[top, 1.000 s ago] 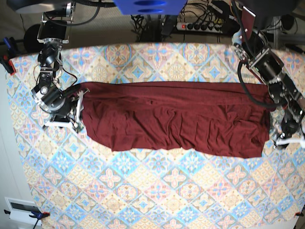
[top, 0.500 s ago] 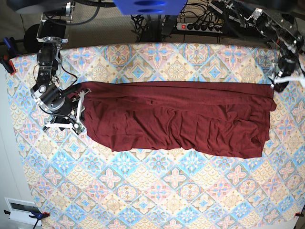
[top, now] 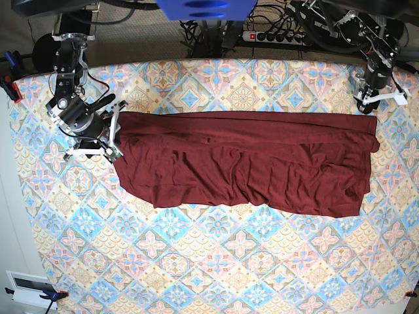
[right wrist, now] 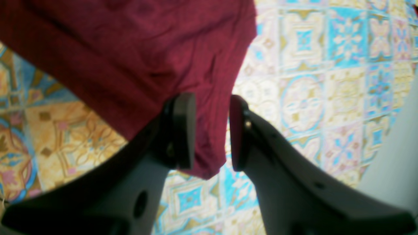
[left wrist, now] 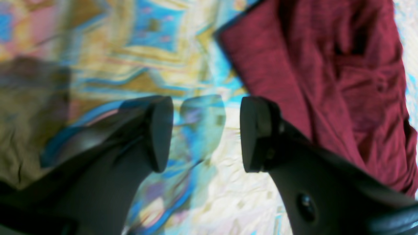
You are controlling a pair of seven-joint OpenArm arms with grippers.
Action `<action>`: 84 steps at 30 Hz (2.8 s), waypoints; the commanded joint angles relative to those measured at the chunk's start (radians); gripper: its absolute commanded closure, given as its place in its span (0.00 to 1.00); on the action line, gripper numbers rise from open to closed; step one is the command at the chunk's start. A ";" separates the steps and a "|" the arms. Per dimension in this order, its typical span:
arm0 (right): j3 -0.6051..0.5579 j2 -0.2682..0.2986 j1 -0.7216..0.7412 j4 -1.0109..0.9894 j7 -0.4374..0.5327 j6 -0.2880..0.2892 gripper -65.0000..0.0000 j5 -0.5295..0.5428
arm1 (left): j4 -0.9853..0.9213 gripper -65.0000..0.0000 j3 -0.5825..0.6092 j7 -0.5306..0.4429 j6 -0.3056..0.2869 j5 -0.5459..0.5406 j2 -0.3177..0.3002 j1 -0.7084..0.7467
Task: Layout the t-shirt on the table in an organized manner, then fold the t-shirt properly
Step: 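Release the shirt ends and regrasp the hem edges with both grippers, then drag the held shirt edge with both grippers toward the robot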
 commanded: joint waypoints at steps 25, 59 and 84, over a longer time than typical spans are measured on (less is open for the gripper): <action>0.265 -0.010 -0.108 0.033 -0.059 -0.005 0.69 0.164 | -0.209 1.00 0.088 0.017 0.004 -0.002 -0.027 -0.148; 0.456 -0.116 0.037 -0.443 -0.137 -0.005 0.55 0.609 | -0.209 1.00 0.091 0.018 0.004 0.003 -0.047 -0.130; 0.552 -0.121 0.074 -0.532 -0.119 -0.005 1.00 0.609 | -0.154 1.00 0.092 0.018 0.002 -0.003 -0.047 -0.059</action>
